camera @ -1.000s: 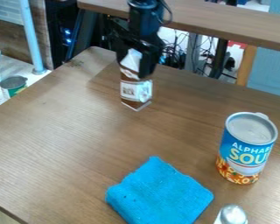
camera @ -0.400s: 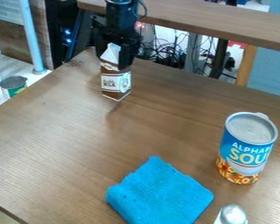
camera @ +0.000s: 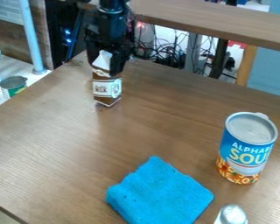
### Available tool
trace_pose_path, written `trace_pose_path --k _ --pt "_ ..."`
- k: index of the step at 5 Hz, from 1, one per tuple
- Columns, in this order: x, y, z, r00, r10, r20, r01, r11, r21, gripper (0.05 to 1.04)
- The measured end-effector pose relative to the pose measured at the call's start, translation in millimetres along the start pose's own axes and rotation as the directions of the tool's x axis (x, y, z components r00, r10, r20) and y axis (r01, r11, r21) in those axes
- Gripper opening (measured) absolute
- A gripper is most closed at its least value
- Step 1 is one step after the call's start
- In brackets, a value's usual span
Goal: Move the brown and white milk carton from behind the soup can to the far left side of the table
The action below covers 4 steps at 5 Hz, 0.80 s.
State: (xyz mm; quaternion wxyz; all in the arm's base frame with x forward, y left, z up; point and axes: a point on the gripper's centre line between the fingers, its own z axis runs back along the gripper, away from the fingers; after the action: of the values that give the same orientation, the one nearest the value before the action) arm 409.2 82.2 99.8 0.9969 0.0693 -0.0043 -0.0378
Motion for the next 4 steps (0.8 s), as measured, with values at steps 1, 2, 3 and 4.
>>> trace_pose_path --k 1,2,3,4 --pt "-0.4 12.2 -2.7 1.000 0.011 0.012 -0.011 1.000 0.017 0.831" --pt "-2.0 14.2 -3.4 1.000 0.004 0.003 -0.004 1.000 0.030 0.876" --pt "-5.8 13.5 -2.7 1.000 0.003 -0.020 -0.003 1.000 0.025 1.013" --pt "-8.5 7.0 -2.5 0.999 -0.004 -0.039 0.004 1.000 -0.008 1.009"
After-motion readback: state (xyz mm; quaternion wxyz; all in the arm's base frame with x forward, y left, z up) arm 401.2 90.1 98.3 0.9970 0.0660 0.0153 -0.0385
